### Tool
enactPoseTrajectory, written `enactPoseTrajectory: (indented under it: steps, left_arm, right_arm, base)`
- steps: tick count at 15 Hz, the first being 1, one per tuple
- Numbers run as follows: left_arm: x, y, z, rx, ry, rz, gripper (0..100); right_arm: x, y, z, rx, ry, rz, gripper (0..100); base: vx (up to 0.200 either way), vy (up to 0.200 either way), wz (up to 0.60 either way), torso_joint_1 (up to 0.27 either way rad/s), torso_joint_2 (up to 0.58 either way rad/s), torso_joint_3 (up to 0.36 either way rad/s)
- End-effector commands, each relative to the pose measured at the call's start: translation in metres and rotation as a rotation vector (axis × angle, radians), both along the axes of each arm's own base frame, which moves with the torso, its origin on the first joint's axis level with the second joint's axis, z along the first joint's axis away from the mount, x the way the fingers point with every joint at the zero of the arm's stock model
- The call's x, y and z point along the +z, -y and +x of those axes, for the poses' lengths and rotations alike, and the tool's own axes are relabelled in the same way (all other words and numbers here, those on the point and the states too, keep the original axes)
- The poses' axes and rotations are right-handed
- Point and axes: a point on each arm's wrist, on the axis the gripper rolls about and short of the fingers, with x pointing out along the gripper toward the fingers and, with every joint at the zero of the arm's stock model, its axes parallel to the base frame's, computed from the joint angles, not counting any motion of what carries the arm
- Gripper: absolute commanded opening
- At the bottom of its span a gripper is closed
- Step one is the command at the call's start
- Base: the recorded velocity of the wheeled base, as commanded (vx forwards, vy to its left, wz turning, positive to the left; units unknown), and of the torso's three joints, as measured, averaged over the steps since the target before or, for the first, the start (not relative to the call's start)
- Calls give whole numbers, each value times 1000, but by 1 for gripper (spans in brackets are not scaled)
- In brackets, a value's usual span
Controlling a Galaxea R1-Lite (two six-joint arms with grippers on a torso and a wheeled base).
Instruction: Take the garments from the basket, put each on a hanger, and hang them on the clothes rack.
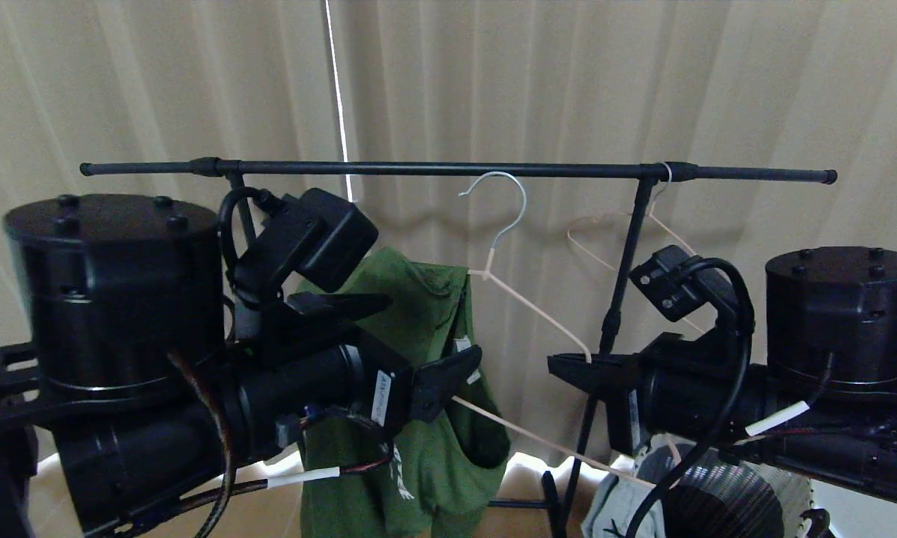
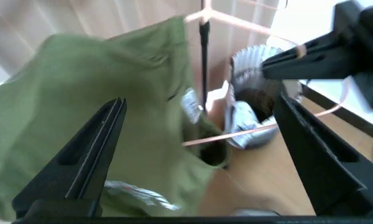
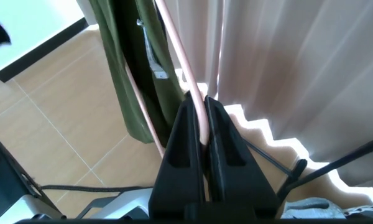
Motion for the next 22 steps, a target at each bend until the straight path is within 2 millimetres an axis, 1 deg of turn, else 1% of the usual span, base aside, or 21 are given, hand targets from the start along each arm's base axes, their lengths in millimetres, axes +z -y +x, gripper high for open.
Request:
enactPoseTrajectory:
  steps: [1,2,3,4,5,6,8,9,10,12,14,15,17,22]
  left_arm:
    - [-8,-12,-8,2,45,20,100]
    - [-11,-19,-6,19,87,29,100]
    - [-10,-27,-1,51,144,28,100]
    - [-10,-29,0,56,148,32,100]
    - [-5,-40,11,105,235,105,100]
    - [-4,-45,15,116,266,146,100]
    - [-1,-59,21,56,373,266,100]
    - [-1,-63,24,45,404,312,100]
    - [1,-67,29,38,471,400,100]
    - [2,-61,37,21,510,459,100]
    - [3,-51,51,3,531,491,100]
    - [-2,-45,55,-18,528,508,100]
    - [-9,-38,63,-34,512,527,100]
    - [-15,-37,69,-37,497,545,100]
  right_arm:
    - [7,5,-5,-2,21,19,0]
    - [8,10,-8,-8,27,19,0]
    - [6,18,-8,-22,29,5,0]
    - [6,18,-9,-20,31,5,0]
    - [3,24,-8,-23,49,-36,0]
    - [2,27,-7,-24,62,-56,0]
    - [3,28,-5,-17,87,-76,0]
    - [4,27,-5,-16,89,-75,0]
    - [4,26,-4,-5,90,-72,0]
    - [5,24,-3,25,109,-90,0]
    - [6,24,-3,46,128,-106,0]
    - [6,21,-3,55,128,-105,0]
    - [6,18,-6,71,129,-104,0]
    - [8,16,-8,117,129,-83,0]
  base:
    - [0,0,0,0,0,0]
    - [0,0,0,0,0,0]
    - [0,0,0,0,0,0]
    - [0,0,0,0,0,0]
    - [0,0,0,0,0,0]
    - [0,0,0,0,0,0]
    - [0,0,0,0,0,0]
    - [0,0,0,0,0,0]
    - [0,0,0,0,0,0]
    - [0,0,0,0,0,0]
    - [0,0,0,0,0,0]
    - [0,0,0,0,0,0]
    - [0,0,0,0,0,0]
    - [0,0,0,0,0,0]
